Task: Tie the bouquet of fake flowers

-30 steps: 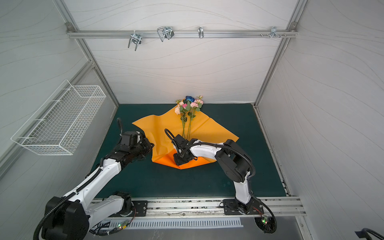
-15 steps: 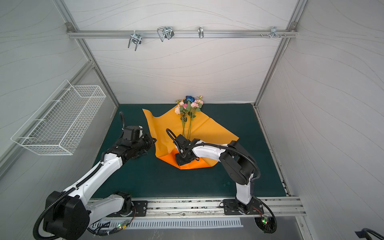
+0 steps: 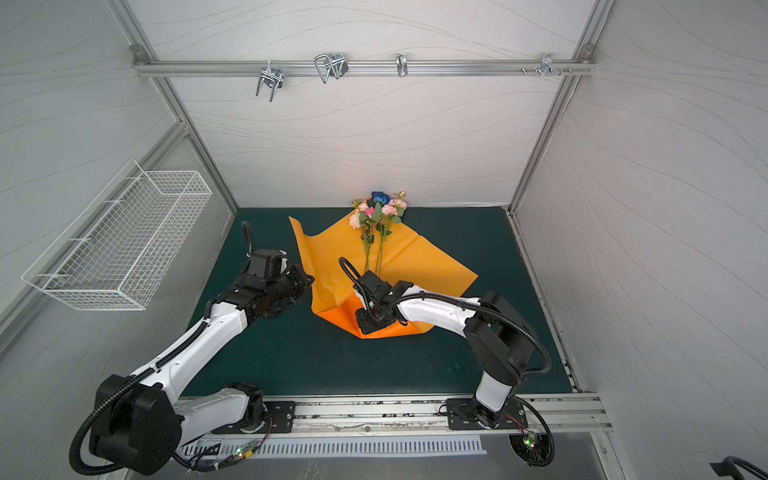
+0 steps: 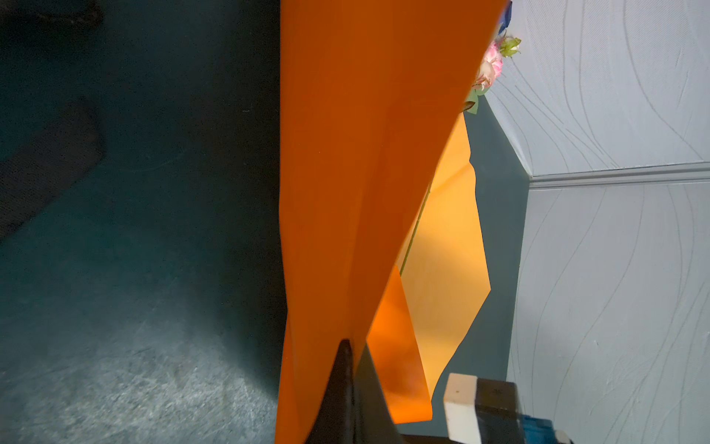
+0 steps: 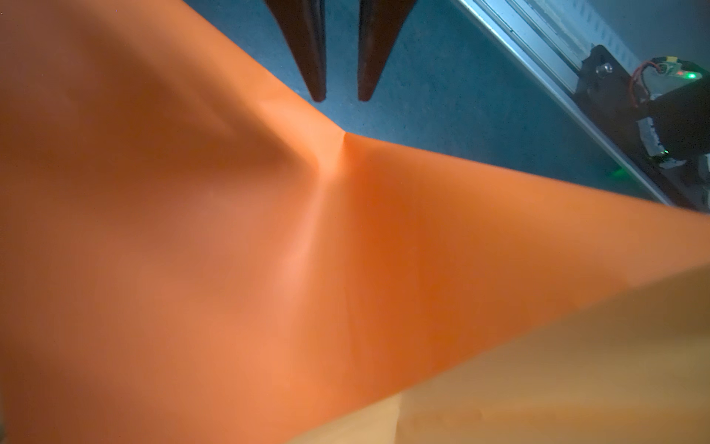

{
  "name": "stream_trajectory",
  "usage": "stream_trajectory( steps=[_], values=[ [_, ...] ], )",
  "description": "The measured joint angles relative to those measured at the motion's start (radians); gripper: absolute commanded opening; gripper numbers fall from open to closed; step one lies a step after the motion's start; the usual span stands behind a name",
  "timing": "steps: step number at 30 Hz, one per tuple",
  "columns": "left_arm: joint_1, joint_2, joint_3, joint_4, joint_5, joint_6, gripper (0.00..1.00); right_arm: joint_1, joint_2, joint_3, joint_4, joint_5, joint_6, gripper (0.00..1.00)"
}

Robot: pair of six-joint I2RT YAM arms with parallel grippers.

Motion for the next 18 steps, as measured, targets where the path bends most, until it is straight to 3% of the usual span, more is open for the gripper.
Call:
stream_trajectory(
  steps=[18],
  values=[
    [-0.092, 0.117, 0.11, 0.046, 0.031, -0.014, 0.0, 0.006, 0.1, -0.014, 0.057, 0.0, 0.045, 0.15]
  ],
)
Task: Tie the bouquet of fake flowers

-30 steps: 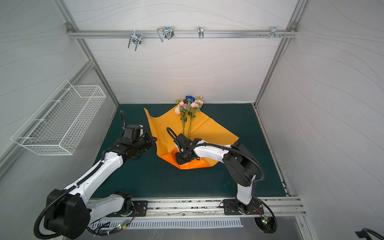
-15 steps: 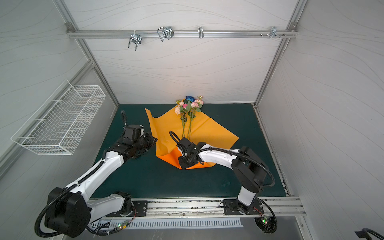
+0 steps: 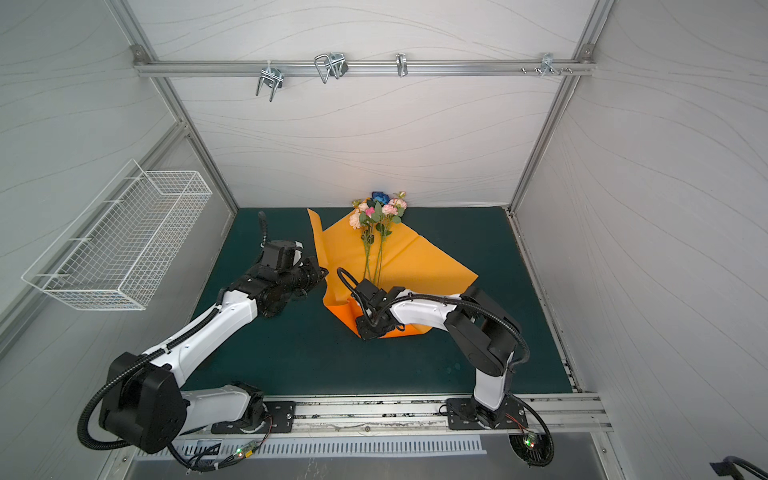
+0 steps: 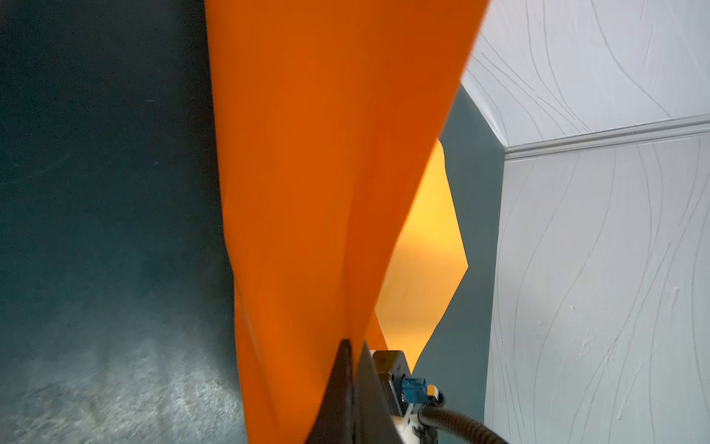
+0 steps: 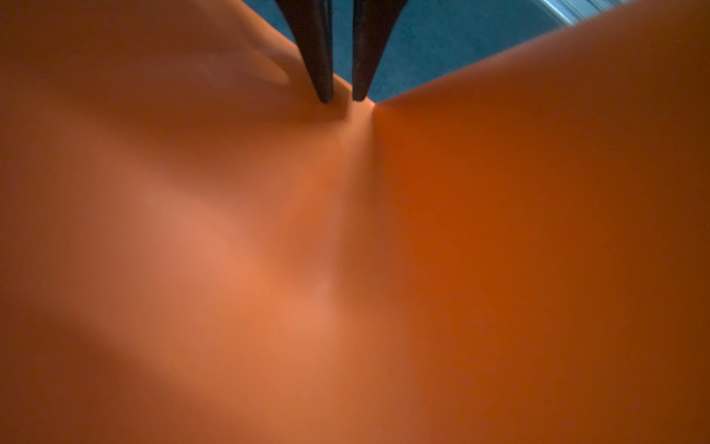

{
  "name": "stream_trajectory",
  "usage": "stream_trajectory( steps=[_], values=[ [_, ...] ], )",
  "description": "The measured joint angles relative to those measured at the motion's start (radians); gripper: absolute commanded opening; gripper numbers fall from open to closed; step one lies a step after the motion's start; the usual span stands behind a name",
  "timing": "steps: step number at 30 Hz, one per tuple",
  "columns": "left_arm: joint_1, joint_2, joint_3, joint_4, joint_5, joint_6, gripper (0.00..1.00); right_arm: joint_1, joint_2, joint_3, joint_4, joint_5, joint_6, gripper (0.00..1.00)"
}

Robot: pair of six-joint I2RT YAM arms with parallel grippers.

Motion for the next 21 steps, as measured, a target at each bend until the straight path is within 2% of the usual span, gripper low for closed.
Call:
stream_trajectory(
  steps=[5, 21],
  values=[
    [-0.028, 0.06, 0.042, 0.023, 0.014, -0.003, 0.0, 0.0, -0.024, -0.037, 0.034, 0.017, 0.014, 0.16],
    [-0.116, 0.18, 0.172, 0.056, 0.065, -0.003, 0.0, 0.0, -0.253, -0.228, 0.156, 0.183, 0.069, 0.16]
  ],
)
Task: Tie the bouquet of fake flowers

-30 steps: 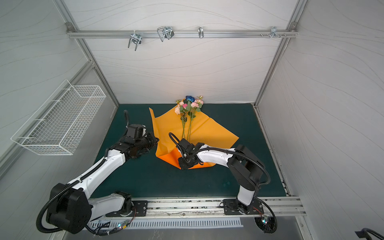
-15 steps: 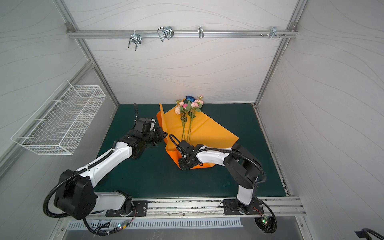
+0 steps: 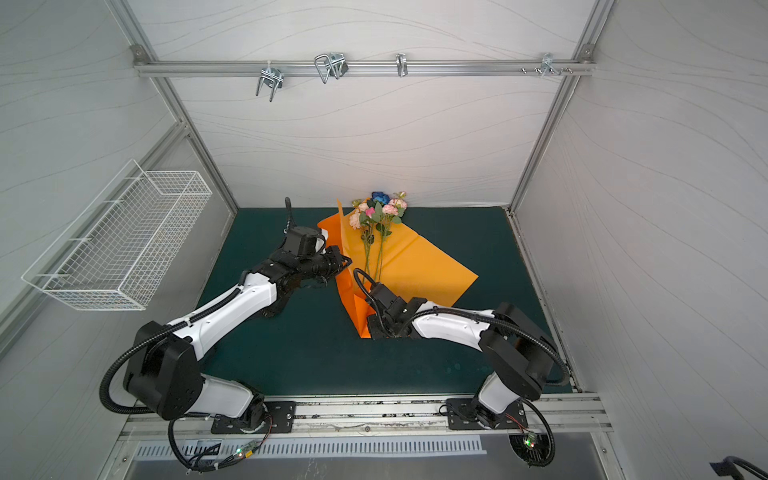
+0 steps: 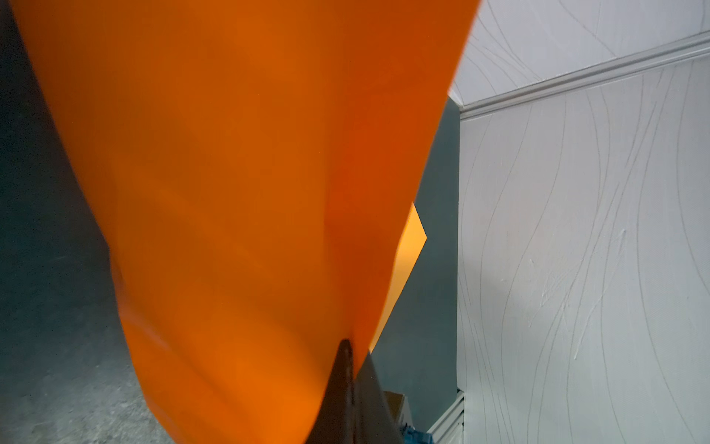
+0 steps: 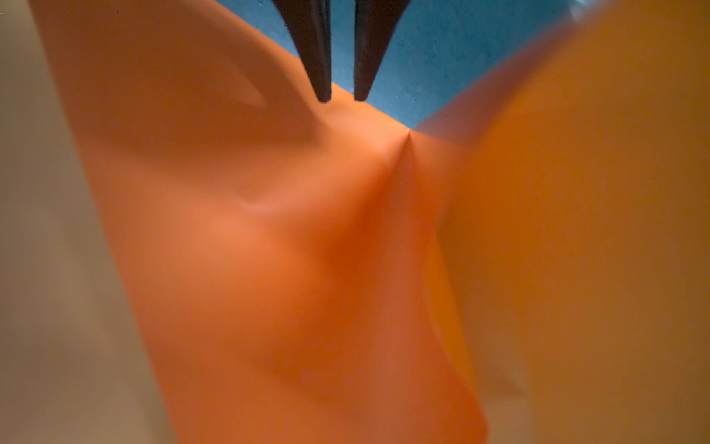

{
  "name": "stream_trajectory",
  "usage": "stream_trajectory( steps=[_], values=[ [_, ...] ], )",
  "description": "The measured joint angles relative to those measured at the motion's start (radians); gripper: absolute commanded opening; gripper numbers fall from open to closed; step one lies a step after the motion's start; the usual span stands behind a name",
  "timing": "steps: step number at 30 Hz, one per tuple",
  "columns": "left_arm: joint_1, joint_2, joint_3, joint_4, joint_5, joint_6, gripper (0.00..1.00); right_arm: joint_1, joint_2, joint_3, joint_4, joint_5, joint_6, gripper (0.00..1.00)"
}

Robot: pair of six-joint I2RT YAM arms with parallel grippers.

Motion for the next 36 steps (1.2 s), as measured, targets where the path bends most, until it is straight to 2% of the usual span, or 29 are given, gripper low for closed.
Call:
stream_trajectory(
  steps=[7, 15, 24, 36],
  values=[
    [-0.04, 0.09, 0.042, 0.011, 0.035, 0.003, 0.0, 0.0, -0.068, -0.05, 0.008, 0.057, 0.016, 0.19],
    [-0.054, 0.066, 0.026, 0.014, 0.031, 0.003, 0.0, 0.007, -0.055, -0.023, 0.045, 0.025, 0.001, 0.18],
    [-0.054, -0.2, -0.177, -0.037, -0.167, -0.019, 0.0, 0.052, 0.076, 0.077, 0.079, -0.021, -0.029, 0.18],
    [-0.054, -0.274, -0.387, -0.065, -0.348, -0.14, 0.0, 0.096, 0.22, 0.156, 0.08, -0.057, -0.042, 0.18]
  ],
)
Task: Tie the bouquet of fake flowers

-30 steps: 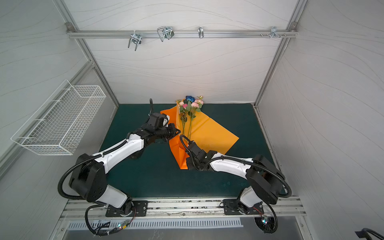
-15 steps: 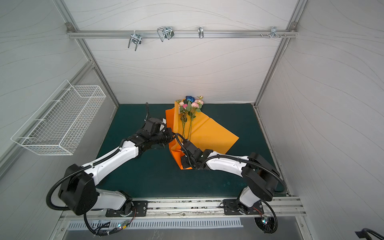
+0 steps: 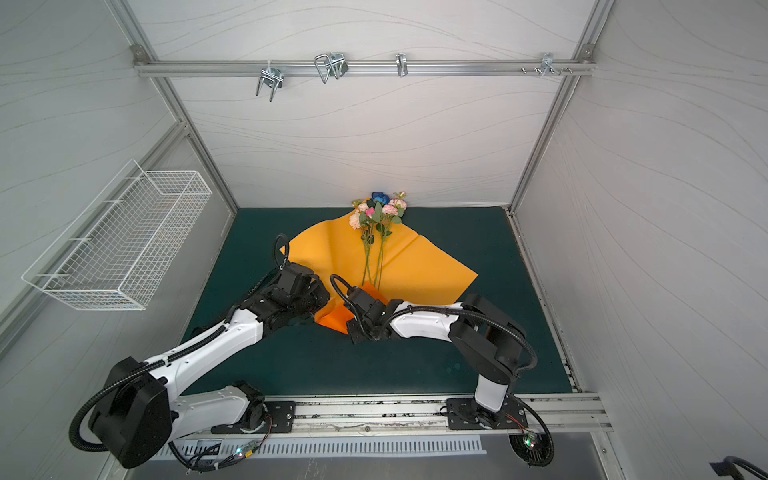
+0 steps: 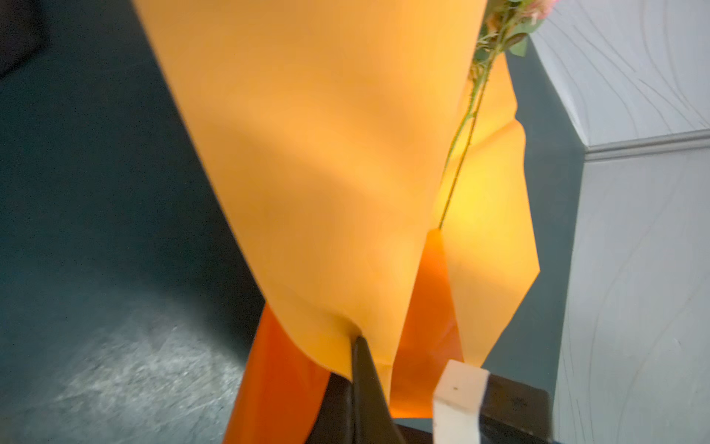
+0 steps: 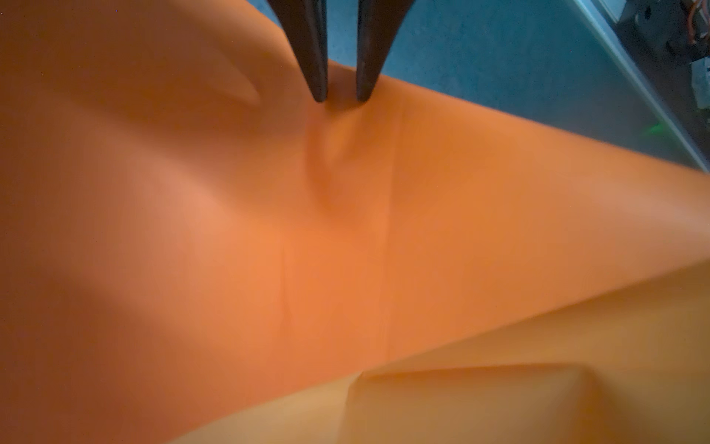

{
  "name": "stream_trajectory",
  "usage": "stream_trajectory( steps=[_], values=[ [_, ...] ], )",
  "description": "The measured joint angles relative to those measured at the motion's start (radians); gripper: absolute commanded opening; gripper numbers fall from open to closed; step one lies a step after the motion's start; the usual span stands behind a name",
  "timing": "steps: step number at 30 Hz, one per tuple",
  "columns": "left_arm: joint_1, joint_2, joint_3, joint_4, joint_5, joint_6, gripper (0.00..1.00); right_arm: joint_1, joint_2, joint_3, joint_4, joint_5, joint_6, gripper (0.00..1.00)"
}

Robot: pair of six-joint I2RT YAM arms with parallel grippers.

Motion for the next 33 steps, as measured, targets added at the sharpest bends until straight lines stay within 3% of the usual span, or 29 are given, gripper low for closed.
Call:
stream_trajectory(
  steps=[19, 28, 33],
  values=[
    [0.047, -0.057, -0.022, -0.052, -0.074, 0.005, 0.0, 0.049, 0.068, 0.11, -0.088, 0.087, -0.065, 0.18],
    [0.089, 0.011, -0.022, -0.069, -0.069, 0.031, 0.0, 0.051, -0.089, 0.054, -0.126, 0.117, -0.087, 0.21],
    [0.103, 0.069, -0.017, -0.097, -0.061, 0.039, 0.0, 0.076, -0.1, 0.031, -0.126, 0.117, -0.101, 0.22]
  ],
)
